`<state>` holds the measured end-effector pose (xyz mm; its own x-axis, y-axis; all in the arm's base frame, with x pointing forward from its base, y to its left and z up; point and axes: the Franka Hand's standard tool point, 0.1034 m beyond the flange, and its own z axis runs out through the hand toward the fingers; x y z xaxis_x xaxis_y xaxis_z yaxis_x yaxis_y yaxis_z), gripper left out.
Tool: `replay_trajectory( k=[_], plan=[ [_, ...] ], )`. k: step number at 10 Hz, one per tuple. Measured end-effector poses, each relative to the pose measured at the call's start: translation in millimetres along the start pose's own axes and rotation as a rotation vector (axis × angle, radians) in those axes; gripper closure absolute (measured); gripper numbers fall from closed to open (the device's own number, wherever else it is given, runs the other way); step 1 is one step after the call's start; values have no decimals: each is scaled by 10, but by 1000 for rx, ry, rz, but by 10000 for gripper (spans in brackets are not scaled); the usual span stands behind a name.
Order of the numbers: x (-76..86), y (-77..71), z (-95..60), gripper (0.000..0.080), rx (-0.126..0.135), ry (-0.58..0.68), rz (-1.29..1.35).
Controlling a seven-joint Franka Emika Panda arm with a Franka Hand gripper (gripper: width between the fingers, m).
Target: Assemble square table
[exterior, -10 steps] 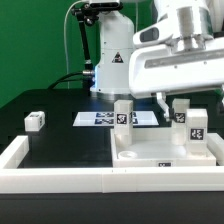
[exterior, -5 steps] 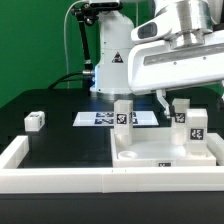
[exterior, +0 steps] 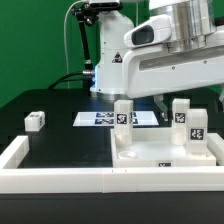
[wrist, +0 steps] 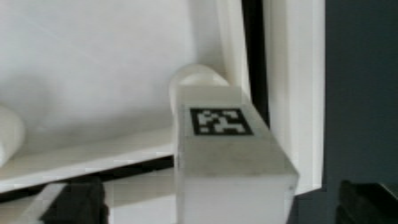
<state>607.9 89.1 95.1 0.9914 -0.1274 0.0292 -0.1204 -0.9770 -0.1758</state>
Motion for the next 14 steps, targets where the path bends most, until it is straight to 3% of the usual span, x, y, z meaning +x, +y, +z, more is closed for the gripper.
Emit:
replay_trajectory(
  k=[3,5,8,10,11,12,14],
  plan=[
    [-2,13,8,150,-1,-1,2],
    [-16,92,40,150,-75,-26,-22],
    [-34,89,72,150,-89,-28,-22],
    [-43,30,86,410,-88,-27,1],
    [-48,12,100,410,-87,-29,3],
    [-41,11,99,509,-86,-25,2],
    [-41,11,99,509,-86,-25,8]
  ],
)
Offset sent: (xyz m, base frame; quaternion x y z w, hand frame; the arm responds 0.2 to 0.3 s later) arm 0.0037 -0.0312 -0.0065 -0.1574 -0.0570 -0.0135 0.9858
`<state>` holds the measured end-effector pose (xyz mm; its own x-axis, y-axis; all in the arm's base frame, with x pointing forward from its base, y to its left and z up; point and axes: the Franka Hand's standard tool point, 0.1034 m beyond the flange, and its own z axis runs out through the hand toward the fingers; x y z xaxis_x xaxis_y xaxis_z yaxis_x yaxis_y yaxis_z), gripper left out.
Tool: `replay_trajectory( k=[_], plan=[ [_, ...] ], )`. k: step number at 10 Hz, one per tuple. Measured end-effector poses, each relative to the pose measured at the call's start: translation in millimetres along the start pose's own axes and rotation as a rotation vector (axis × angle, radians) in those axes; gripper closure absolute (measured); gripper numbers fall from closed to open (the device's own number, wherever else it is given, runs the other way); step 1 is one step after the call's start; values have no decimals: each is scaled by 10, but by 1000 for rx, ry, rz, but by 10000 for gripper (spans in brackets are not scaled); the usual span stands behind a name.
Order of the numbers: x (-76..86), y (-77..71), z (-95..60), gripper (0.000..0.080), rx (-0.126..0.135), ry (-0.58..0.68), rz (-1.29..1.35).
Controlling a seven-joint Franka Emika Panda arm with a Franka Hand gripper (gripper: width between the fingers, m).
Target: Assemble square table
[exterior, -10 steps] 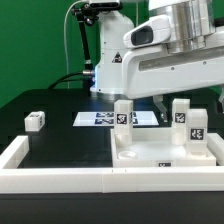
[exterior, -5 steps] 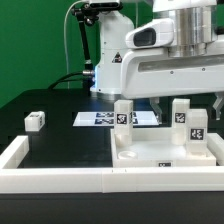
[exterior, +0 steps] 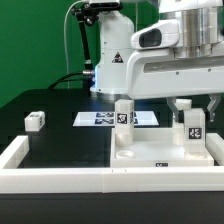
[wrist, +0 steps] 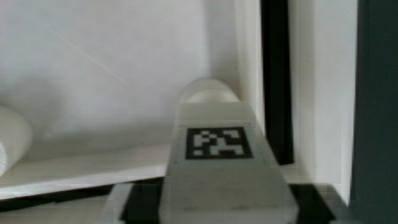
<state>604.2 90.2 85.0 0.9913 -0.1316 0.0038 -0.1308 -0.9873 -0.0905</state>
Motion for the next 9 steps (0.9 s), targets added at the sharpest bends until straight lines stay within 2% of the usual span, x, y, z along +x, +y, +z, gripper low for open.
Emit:
replay_trajectory(
  k=[3,6,9],
  plan=[
    [0,-1,0,509,1,0,21],
    [-5,-4,5,508,3,-2,211],
    [-4,-42,17,508,27,27,540]
  ],
)
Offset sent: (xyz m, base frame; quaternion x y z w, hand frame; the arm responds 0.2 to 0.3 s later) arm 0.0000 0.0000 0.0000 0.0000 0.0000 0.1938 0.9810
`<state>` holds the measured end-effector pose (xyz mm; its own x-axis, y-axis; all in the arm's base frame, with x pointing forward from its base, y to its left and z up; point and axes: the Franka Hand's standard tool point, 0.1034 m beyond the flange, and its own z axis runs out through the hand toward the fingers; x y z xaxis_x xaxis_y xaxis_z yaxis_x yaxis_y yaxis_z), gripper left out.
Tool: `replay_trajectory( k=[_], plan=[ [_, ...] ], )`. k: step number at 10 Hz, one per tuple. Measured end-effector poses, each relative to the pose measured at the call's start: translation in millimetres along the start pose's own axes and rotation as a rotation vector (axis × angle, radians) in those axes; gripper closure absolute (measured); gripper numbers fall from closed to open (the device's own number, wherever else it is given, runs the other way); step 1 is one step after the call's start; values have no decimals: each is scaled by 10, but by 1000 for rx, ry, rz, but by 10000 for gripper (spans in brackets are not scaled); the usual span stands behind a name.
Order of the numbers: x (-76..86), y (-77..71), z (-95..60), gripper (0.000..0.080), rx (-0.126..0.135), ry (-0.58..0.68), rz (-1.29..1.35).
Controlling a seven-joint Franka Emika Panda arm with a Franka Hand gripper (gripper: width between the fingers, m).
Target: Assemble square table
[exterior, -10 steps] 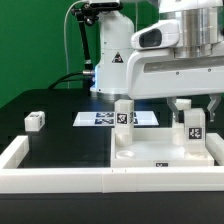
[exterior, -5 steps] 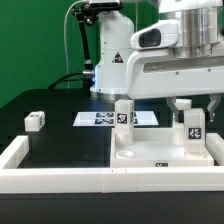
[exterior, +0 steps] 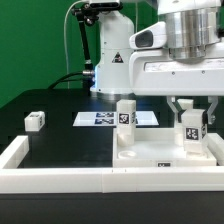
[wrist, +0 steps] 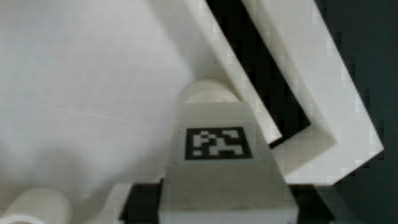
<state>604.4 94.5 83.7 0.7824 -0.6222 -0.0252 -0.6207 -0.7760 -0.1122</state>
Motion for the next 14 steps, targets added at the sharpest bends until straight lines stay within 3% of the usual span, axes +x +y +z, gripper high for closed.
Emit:
replay_trajectory(
  k=[7,11,12,13,14],
  plan=[
    [-114,-132,30,508,46,-8,664],
    [-130,-147,32,508,51,-20,787],
    [-132,-147,33,409,51,-19,709],
    [-132,-146,34,225,51,-17,625],
    [-131,-143,38,173,51,-14,521]
  ],
)
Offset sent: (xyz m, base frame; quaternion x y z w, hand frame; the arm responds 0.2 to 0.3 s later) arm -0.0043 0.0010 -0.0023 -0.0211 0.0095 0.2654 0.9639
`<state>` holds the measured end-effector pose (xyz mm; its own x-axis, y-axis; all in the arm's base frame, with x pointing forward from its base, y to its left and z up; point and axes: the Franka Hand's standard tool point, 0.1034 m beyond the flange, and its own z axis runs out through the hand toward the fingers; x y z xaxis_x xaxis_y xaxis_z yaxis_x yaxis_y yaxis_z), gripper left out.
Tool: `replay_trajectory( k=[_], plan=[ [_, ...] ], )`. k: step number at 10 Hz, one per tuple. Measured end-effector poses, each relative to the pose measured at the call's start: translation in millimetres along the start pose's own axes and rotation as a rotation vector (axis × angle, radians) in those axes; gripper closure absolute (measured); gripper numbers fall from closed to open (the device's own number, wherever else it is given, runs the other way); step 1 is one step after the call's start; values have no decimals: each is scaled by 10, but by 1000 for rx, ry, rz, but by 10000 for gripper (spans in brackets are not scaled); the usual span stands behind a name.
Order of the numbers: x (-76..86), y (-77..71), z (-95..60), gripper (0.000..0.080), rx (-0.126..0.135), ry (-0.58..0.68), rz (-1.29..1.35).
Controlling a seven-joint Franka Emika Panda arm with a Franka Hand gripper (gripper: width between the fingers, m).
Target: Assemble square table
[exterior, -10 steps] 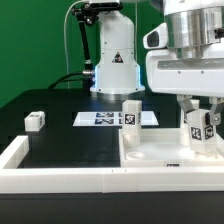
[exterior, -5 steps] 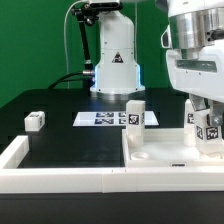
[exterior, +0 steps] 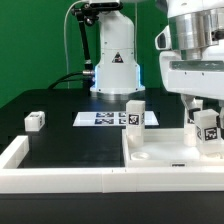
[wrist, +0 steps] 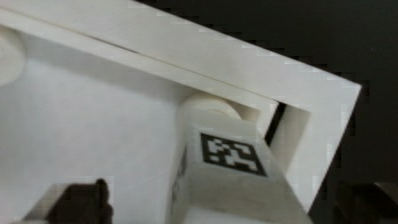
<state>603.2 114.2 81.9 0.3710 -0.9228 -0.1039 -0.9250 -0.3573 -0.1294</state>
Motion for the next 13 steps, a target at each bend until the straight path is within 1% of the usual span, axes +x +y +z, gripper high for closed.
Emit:
replay_trajectory(
  k=[1,3,5,10,12,13],
  plan=[
    [6,4,12,156,0,1,-99],
    [7,16,29,151,-5,1,-363],
    [-10,23,38,150,-7,-1,-563],
    [14,16,27,150,-11,-1,-944],
    [16,-2,23,150,-16,5,-1041],
    [23,-13,14,150,-22,11,-1133]
  ],
)
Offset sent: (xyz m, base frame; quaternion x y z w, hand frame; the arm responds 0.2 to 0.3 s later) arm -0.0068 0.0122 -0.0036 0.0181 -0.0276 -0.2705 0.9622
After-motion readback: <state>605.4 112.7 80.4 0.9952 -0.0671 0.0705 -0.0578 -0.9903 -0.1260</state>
